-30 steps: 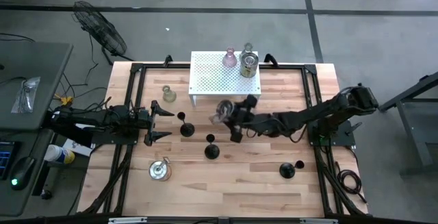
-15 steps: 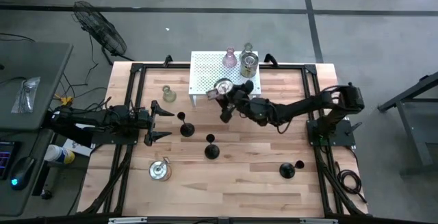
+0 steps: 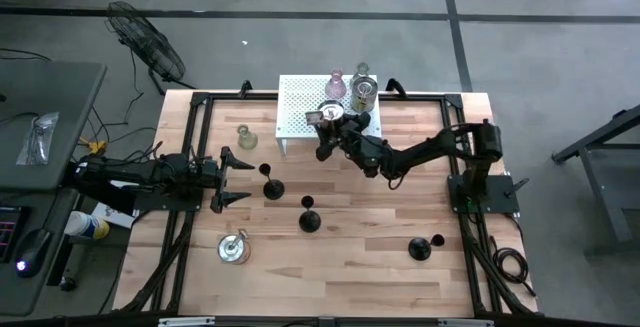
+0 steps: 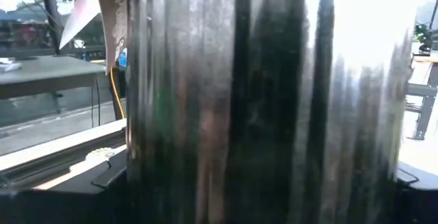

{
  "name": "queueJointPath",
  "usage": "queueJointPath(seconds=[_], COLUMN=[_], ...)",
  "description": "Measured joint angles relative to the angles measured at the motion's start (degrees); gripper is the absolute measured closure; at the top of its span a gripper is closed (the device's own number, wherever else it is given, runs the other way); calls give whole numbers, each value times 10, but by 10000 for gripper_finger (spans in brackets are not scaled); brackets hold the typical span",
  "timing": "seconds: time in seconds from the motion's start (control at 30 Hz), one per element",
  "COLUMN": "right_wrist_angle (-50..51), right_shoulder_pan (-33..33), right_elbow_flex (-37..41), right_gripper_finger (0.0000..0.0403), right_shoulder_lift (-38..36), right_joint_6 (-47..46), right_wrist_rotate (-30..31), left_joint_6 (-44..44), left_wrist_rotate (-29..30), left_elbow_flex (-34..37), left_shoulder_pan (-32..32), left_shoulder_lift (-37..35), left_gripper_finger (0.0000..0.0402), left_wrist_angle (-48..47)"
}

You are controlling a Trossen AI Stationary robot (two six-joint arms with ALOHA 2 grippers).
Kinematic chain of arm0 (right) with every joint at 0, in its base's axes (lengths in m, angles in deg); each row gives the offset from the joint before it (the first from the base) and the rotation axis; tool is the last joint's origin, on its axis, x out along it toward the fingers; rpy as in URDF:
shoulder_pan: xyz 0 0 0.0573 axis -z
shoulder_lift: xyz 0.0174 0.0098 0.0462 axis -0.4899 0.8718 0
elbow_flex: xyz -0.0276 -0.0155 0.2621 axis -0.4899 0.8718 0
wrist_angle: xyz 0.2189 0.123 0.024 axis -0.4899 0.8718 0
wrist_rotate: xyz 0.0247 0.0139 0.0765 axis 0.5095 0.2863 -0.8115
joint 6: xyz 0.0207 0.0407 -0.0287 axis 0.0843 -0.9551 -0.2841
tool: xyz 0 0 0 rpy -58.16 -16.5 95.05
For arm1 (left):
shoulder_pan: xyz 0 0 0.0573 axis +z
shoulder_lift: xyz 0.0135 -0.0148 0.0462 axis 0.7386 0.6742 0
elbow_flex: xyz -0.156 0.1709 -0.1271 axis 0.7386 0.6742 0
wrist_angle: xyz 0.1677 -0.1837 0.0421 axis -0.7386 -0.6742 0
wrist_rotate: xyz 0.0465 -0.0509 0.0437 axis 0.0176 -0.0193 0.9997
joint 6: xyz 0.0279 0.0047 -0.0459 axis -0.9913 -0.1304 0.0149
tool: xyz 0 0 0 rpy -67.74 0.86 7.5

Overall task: Pick & Place candle stick holders
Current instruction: Put the brown scented candle on the shelf aligned with the other scented candle

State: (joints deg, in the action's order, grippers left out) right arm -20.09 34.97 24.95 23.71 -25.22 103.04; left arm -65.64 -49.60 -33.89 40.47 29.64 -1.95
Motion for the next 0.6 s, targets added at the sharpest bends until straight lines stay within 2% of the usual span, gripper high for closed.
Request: queueJointPath(seconds=[0.37, 0.6], right_wrist_angle=[6, 10], right_shoulder_pan=[21, 20], right_elbow_flex=[0, 0], right_gripper_finger=[59, 31], right_shoulder_lift=[24, 24], right_joint_6=[-21, -27], right_wrist_rotate=[11, 15], left_joint_6=[0, 0], left_wrist_rotate=[0, 0], left_elbow_flex=[0, 0], left_shoulder_pan=[0, 0], left_shoulder_lift=[0, 0], left_gripper_finger=[29, 29], left_wrist_angle=[0, 0])
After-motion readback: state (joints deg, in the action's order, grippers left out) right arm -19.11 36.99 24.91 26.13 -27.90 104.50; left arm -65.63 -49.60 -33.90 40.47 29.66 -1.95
